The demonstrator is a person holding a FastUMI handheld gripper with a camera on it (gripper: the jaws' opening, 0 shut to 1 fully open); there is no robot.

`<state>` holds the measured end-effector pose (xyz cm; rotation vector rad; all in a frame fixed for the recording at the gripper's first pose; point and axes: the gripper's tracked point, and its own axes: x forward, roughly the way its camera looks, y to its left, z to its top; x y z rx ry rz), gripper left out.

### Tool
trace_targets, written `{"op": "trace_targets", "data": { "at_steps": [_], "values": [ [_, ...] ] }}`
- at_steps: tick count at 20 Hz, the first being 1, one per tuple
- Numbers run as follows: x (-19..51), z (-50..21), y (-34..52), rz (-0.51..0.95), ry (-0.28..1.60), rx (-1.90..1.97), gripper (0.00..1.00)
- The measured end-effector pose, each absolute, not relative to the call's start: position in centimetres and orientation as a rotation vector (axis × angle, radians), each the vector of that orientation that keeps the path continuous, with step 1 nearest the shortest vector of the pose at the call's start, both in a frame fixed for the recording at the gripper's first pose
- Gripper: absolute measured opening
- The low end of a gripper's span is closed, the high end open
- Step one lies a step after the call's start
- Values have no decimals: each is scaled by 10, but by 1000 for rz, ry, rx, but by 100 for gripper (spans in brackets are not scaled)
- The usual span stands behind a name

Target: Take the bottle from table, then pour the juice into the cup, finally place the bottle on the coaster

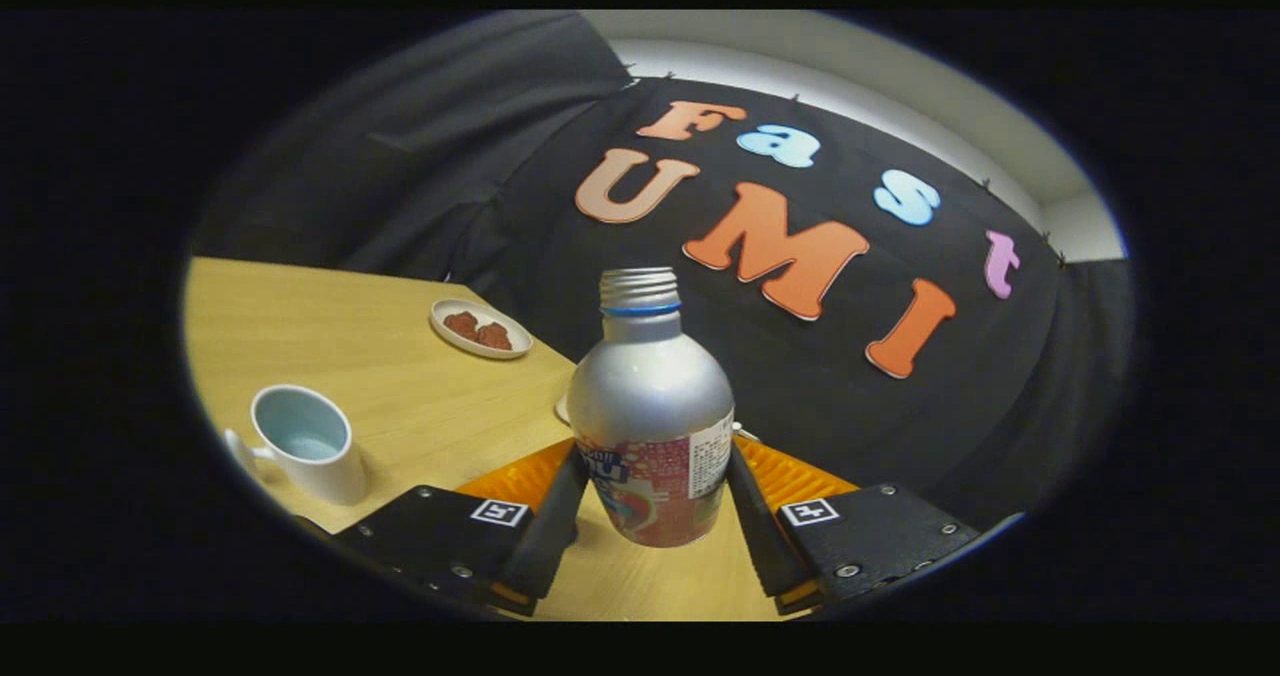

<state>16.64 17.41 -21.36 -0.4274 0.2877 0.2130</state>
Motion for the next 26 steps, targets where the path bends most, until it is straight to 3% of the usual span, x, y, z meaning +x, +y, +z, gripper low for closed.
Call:
{"op": "trace_targets", "data": {
  "at_steps": [12,26],
  "values": [
    [178,-269,187,256,434,-1,77],
    [167,-313,191,252,486,13,77]
  ]
}}
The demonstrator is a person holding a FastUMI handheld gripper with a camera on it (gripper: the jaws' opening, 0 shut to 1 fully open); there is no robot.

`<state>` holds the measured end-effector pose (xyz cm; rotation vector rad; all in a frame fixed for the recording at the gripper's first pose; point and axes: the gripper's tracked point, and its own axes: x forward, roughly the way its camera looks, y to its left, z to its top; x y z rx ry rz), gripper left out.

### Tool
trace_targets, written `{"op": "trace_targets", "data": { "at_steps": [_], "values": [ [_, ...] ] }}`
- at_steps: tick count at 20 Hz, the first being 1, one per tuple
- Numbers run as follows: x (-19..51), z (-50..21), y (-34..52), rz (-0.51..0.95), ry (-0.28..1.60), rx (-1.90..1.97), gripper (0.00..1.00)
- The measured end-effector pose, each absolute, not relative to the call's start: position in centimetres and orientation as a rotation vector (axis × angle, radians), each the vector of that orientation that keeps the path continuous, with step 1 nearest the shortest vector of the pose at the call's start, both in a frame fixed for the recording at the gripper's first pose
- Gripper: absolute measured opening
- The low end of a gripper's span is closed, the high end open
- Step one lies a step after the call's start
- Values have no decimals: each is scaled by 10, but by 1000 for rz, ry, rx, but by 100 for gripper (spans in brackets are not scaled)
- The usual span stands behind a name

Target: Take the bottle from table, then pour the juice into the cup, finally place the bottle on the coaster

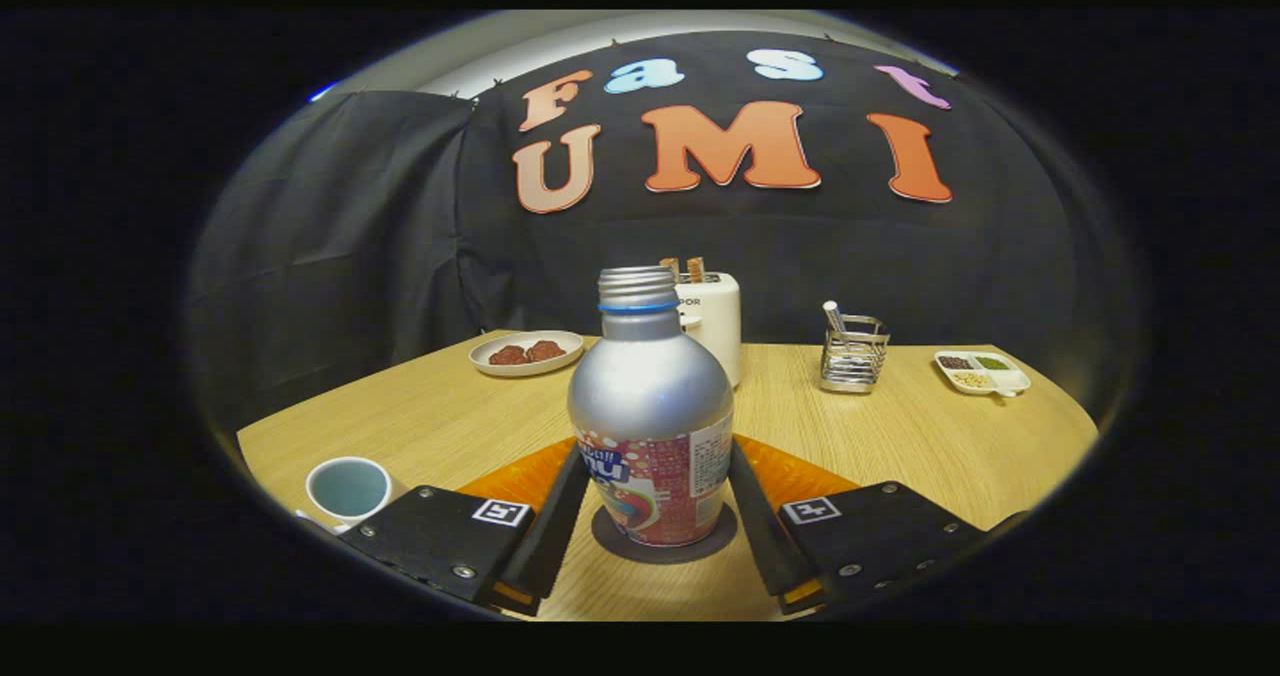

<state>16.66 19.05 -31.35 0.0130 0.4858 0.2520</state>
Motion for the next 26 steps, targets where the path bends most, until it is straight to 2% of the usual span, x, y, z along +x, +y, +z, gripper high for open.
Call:
{"op": "trace_targets", "data": {
  "at_steps": [3,8,11,14,26],
  "values": [
    [164,-317,191,255,480,13,77],
    [160,-314,193,260,471,27,83],
    [150,-293,189,269,436,41,93],
    [142,-267,185,276,379,29,97],
    [59,-158,119,192,199,-3,97]
  ]
}}
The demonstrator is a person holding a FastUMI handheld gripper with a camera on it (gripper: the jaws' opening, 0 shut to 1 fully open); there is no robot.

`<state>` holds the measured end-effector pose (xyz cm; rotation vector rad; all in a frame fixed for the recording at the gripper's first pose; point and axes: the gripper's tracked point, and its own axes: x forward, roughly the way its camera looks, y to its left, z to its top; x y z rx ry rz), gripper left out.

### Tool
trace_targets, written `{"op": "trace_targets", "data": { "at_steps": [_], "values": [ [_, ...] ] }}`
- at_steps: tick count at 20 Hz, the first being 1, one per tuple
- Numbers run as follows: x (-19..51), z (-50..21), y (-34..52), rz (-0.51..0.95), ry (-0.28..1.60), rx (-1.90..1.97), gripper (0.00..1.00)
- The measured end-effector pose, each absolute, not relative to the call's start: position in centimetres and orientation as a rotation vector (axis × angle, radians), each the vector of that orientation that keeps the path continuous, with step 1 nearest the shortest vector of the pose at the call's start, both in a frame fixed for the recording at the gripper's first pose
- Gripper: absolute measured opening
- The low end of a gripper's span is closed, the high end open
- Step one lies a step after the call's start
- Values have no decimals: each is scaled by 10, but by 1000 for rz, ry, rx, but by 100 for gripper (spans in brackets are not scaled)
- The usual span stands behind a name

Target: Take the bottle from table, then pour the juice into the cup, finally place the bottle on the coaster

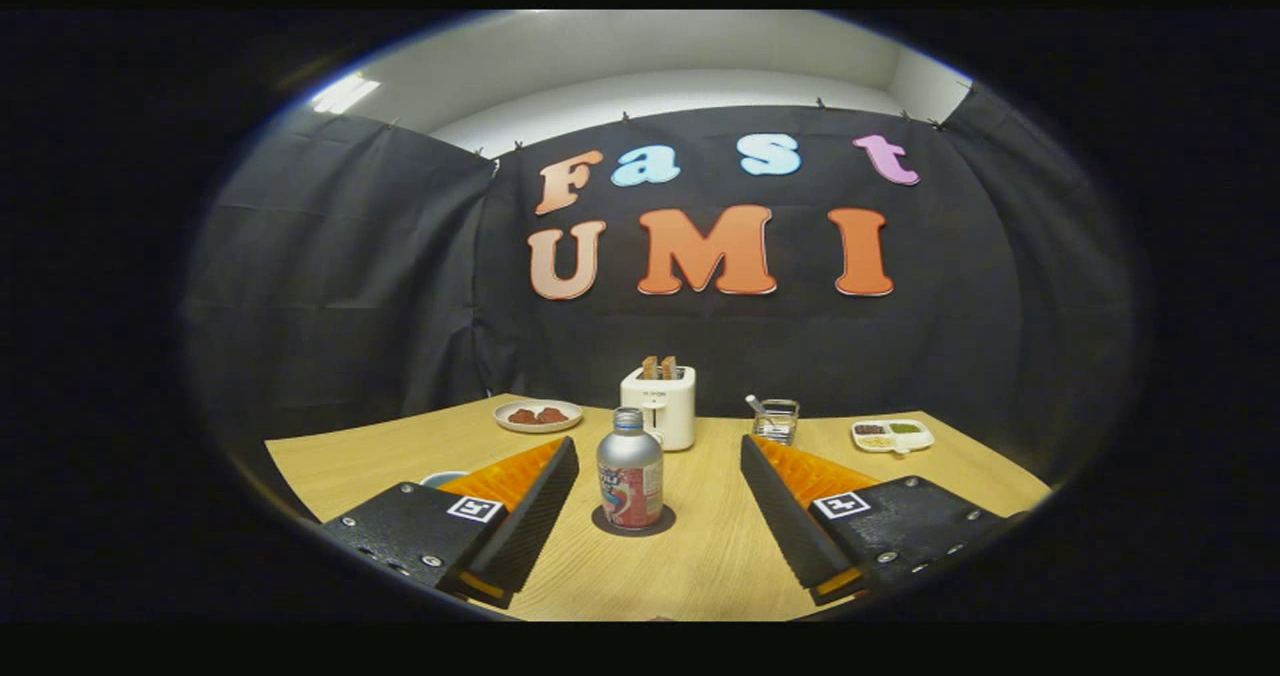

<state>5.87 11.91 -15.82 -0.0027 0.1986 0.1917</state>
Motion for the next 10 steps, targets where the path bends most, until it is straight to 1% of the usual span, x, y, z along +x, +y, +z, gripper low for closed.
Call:
{"op": "trace_targets", "data": {
  "at_steps": [6,9,10],
  "values": [
    [24,-124,66,82,164,-23,97],
    [1,-116,27,-21,128,-70,97],
    [-7,-118,22,-32,125,-72,97]
  ]
}}
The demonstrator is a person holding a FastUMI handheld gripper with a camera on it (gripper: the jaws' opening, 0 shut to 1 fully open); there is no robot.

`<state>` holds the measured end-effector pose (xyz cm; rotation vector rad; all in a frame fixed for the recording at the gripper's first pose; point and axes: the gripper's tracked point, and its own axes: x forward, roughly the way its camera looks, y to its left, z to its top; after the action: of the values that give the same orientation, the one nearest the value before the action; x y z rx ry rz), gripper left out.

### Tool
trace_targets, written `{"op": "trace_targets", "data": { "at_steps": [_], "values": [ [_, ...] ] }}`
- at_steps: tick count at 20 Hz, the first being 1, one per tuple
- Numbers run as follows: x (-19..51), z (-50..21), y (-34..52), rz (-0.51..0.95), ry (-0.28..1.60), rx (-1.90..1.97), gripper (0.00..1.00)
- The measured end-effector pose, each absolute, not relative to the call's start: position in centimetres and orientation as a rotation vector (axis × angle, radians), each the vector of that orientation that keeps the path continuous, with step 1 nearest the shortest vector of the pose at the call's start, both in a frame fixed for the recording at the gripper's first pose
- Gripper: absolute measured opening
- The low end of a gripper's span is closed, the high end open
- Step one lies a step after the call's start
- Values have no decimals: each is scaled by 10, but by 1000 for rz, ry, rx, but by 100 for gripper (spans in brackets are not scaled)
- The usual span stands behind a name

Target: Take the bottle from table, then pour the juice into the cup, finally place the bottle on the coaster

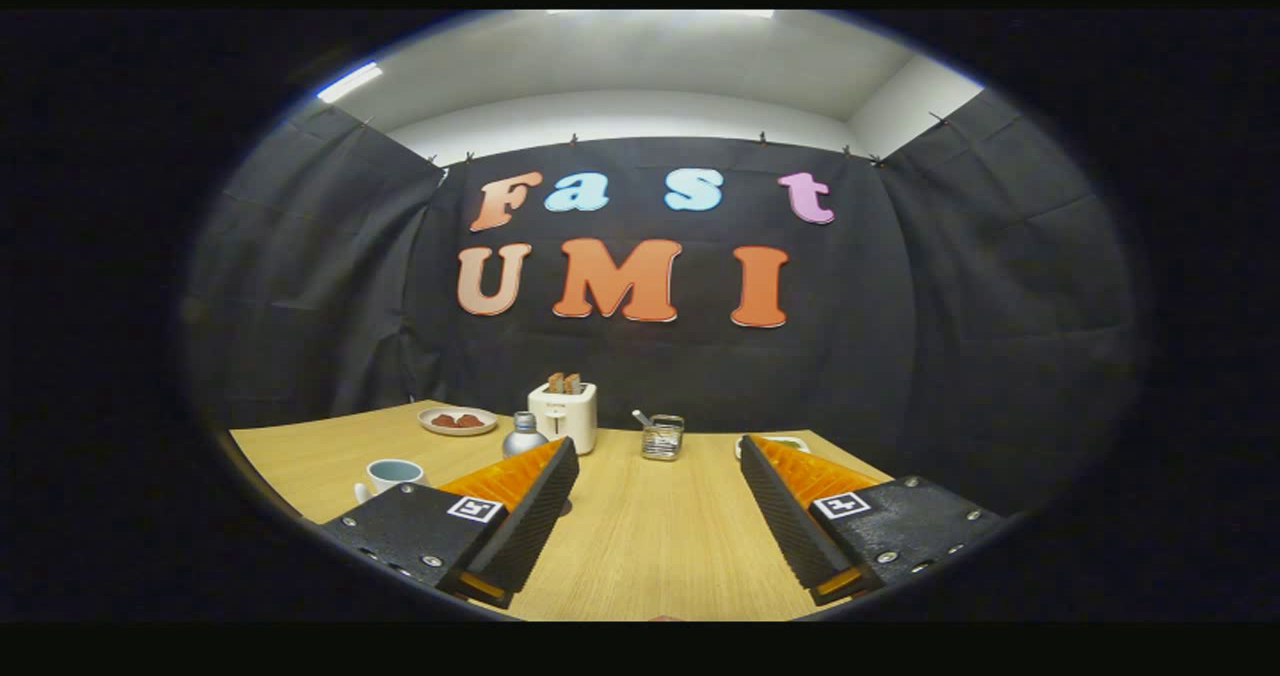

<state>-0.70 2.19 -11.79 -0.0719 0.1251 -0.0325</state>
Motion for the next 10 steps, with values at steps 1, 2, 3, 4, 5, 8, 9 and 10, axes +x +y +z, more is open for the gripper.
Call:
{"op": "trace_targets", "data": {
  "at_steps": [1,2,3,4,5,8,9,10],
  "values": [
    [-14,-119,18,-35,127,-76,97],
    [-20,-119,14,-37,127,-84,97],
    [-26,-117,9,-42,127,-93,97],
    [-31,-114,5,-48,122,-101,97],
    [-34,-111,2,-55,115,-105,97],
    [-44,-107,-5,-67,111,-85,97],
    [-45,-104,-5,-67,107,-74,97],
    [-46,-100,-6,-68,103,-67,97]
  ]
}}
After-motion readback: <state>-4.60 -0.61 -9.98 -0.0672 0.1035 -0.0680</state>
